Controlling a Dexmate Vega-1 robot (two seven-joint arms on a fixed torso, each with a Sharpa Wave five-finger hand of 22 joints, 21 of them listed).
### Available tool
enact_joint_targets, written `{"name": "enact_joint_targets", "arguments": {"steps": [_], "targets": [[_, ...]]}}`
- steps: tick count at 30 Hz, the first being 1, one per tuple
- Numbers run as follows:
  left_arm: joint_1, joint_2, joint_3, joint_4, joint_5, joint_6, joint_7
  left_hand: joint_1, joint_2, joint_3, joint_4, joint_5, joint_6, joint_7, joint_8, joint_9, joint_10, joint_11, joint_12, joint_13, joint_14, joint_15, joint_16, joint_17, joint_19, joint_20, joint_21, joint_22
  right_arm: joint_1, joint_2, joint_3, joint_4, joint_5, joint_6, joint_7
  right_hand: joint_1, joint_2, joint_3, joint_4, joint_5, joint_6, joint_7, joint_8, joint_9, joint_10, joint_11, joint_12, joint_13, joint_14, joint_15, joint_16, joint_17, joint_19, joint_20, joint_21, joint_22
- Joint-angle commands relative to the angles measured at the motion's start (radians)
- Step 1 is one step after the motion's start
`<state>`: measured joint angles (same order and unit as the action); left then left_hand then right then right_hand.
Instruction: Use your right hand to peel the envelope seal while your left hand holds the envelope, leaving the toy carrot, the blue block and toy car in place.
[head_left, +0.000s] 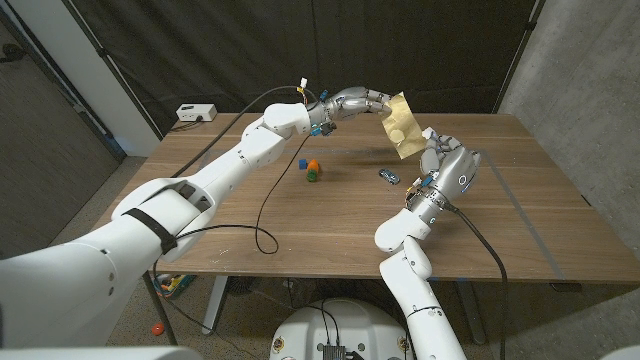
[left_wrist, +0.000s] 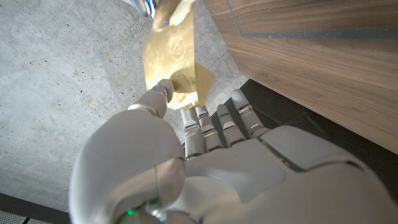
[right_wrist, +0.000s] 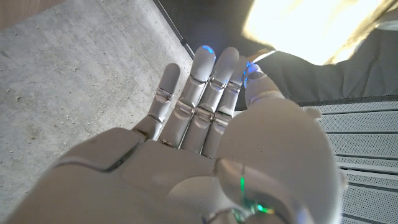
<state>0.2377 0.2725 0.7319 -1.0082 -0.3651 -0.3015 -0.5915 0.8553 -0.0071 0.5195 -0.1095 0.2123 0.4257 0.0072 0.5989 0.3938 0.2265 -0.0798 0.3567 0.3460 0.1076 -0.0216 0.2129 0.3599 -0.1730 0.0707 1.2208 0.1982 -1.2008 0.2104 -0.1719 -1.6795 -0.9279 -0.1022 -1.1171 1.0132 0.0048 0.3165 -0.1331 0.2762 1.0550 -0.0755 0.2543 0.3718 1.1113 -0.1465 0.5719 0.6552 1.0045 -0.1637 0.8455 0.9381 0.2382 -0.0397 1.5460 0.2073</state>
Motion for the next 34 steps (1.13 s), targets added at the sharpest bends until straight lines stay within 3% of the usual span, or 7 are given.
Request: {"name": "enact_joint_targets", "arguments": {"steps": [1,3,7,12,20,24,34], "targets": [[-0.003,0.004,-0.004,0.019,-0.006,-0.029,-0.020,-0.071,-0.042,-0.054,0.021,-0.037,-0.183,-0.028,-0.103,-0.043,-0.050,0.014,-0.010,0.008,-0.033,0.013,-0.008,-0.001,-0.076,0.012,-0.002,-0.001,0.012,-0.042,-0.025,0.005,0.043,0.005,0.000,-0.054,0.005,-0.023,0.015,-0.053,-0.132,0.001,-0.061,-0.016,-0.060,0.017,-0.069,-0.049,-0.064,-0.065,-0.056,-0.076,-0.021,0.001,-0.002,0.001],[0.001,0.008,-0.008,0.014,-0.010,-0.027,-0.019,-0.084,-0.047,-0.063,0.026,-0.034,-0.214,-0.016,-0.126,-0.054,-0.060,0.011,-0.010,0.008,-0.040,0.015,-0.008,-0.002,-0.088,0.017,-0.008,-0.002,0.014,-0.047,-0.030,0.006,0.044,0.000,0.000,-0.082,0.011,-0.029,0.019,-0.076,-0.212,0.005,-0.081,-0.037,-0.112,0.032,-0.122,-0.090,-0.083,-0.064,-0.102,-0.140,-0.032,0.009,-0.008,-0.004],[0.010,0.019,-0.015,-0.002,-0.018,-0.020,-0.017,-0.090,-0.047,-0.067,0.029,-0.032,-0.223,-0.018,-0.139,-0.063,-0.073,0.014,-0.012,0.009,-0.049,0.020,-0.010,-0.003,-0.104,0.025,-0.014,-0.003,0.016,-0.055,-0.042,0.003,0.046,-0.009,0.000,-0.134,0.009,-0.032,0.033,-0.086,-0.254,0.009,-0.077,-0.062,-0.148,0.044,-0.163,-0.124,-0.101,-0.055,-0.181,-0.232,-0.042,0.014,-0.013,-0.009],[0.033,0.038,-0.028,-0.034,-0.032,-0.004,-0.005,-0.092,-0.040,-0.066,0.031,-0.031,-0.219,-0.016,-0.142,-0.068,-0.076,0.017,-0.011,0.009,-0.051,0.022,-0.008,-0.003,-0.106,0.027,-0.016,-0.004,0.017,-0.084,-0.071,-0.011,0.068,-0.039,0.000,-0.145,0.010,-0.028,0.033,-0.086,-0.257,0.010,-0.073,-0.073,-0.151,0.045,-0.175,-0.138,-0.096,-0.050,-0.212,-0.274,-0.048,0.018,-0.014,-0.010],[0.110,0.108,-0.057,-0.171,-0.040,0.035,0.061,-0.094,-0.027,-0.065,0.036,-0.030,-0.207,-0.017,-0.147,-0.077,-0.079,0.018,-0.009,0.009,-0.058,0.022,-0.007,-0.003,-0.116,0.027,-0.021,-0.004,-0.002,-0.092,-0.087,-0.031,0.053,-0.020,0.000,-0.154,0.013,-0.024,0.035,-0.086,-0.256,0.009,-0.069,-0.080,-0.154,0.047,-0.182,-0.143,-0.095,-0.055,-0.229,-0.293,-0.048,0.017,-0.013,-0.010],[0.153,0.143,-0.072,-0.215,-0.056,0.061,0.084,-0.096,-0.025,-0.066,0.037,-0.030,-0.206,-0.019,-0.150,-0.080,-0.079,0.016,-0.008,0.010,-0.059,0.020,-0.007,-0.003,-0.115,0.026,-0.022,-0.004,0.008,-0.122,-0.120,-0.028,0.077,-0.044,0.000,-0.159,0.015,-0.022,0.036,-0.085,-0.257,0.008,-0.068,-0.083,-0.155,0.046,-0.183,-0.143,-0.102,-0.055,-0.238,-0.300,-0.050,0.017,-0.014,-0.011],[0.184,0.168,-0.098,-0.163,-0.097,0.051,0.069,-0.102,-0.017,-0.067,0.042,-0.031,-0.208,-0.014,-0.159,-0.088,-0.092,0.021,-0.010,0.010,-0.067,0.025,-0.006,-0.003,-0.128,0.030,-0.027,-0.004,0.033,-0.138,-0.192,-0.010,0.051,-0.076,0.000,-0.160,0.021,-0.012,0.032,-0.083,-0.257,0.006,-0.066,-0.090,-0.156,0.045,-0.189,-0.149,-0.101,-0.058,-0.249,-0.308,-0.051,0.015,-0.016,-0.013]]}}
